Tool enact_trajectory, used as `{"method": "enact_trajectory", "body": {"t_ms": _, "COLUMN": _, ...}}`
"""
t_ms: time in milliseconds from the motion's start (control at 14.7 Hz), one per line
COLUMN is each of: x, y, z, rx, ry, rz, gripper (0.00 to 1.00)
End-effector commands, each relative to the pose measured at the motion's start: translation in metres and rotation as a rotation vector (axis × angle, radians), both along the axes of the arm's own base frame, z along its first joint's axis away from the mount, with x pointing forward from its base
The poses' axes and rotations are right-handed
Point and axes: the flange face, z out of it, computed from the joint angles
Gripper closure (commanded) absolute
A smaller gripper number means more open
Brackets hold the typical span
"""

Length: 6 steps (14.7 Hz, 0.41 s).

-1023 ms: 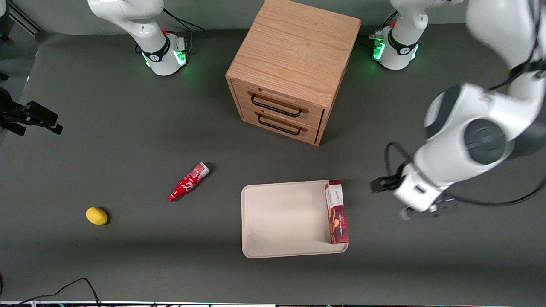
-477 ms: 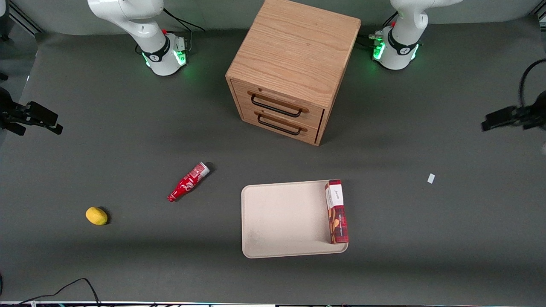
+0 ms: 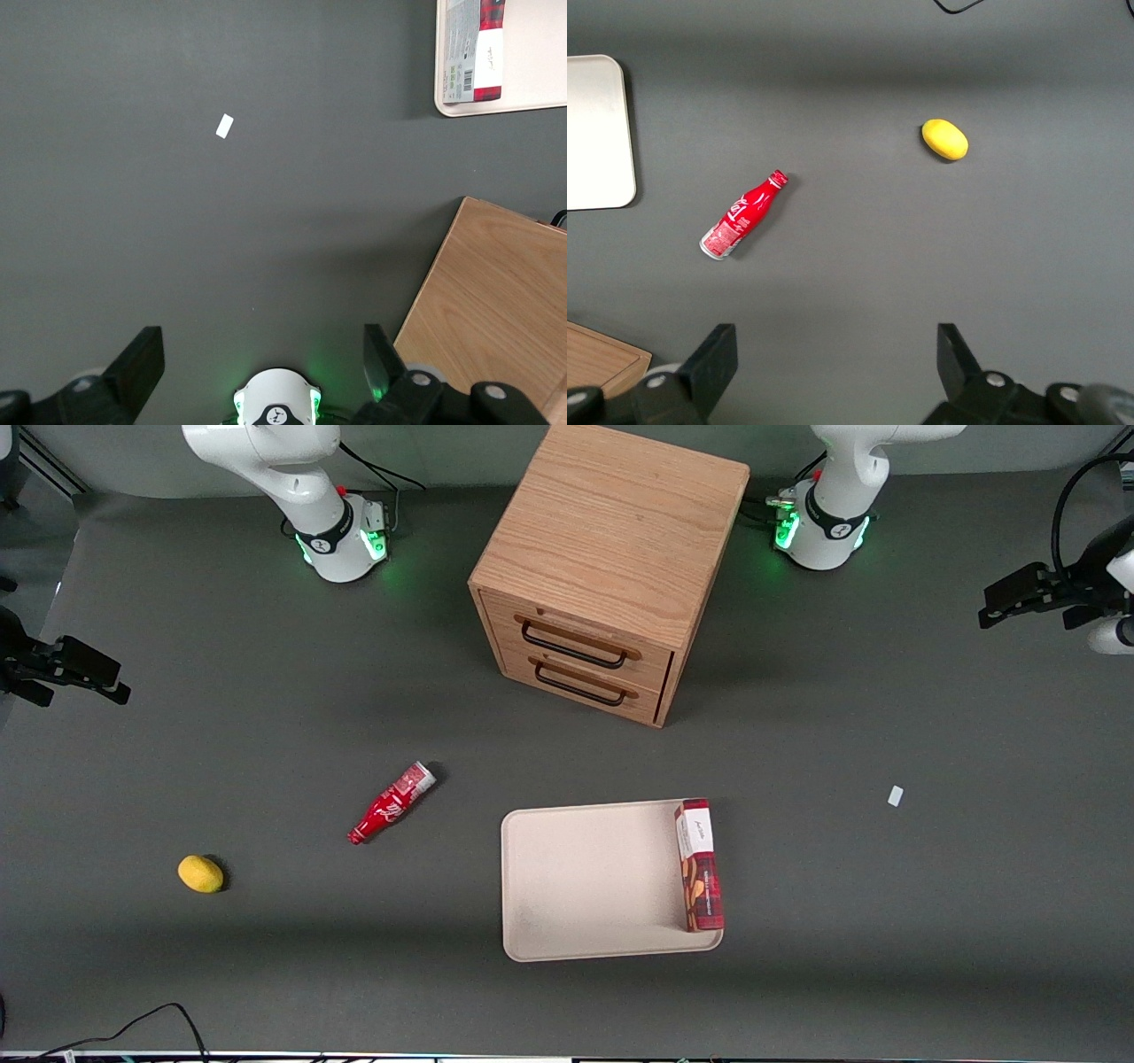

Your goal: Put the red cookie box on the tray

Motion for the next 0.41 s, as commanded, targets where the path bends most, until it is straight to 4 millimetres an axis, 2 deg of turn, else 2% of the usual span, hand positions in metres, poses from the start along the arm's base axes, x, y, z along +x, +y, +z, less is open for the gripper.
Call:
{"method": "enact_trajectory", "body": {"t_ms": 0, "x": -0.0053, "y": 0.0005, "z": 0.0106, "rx": 0.000, "ry": -0.040, "rz": -0.019, "gripper": 0.00}}
{"method": "enact_trajectory", "body": {"t_ms": 341, "x": -0.0047, "y": 0.0025, "z": 0.0114, "rx": 0.006, "ry": -0.032, "rz": -0.016, "gripper": 0.00}}
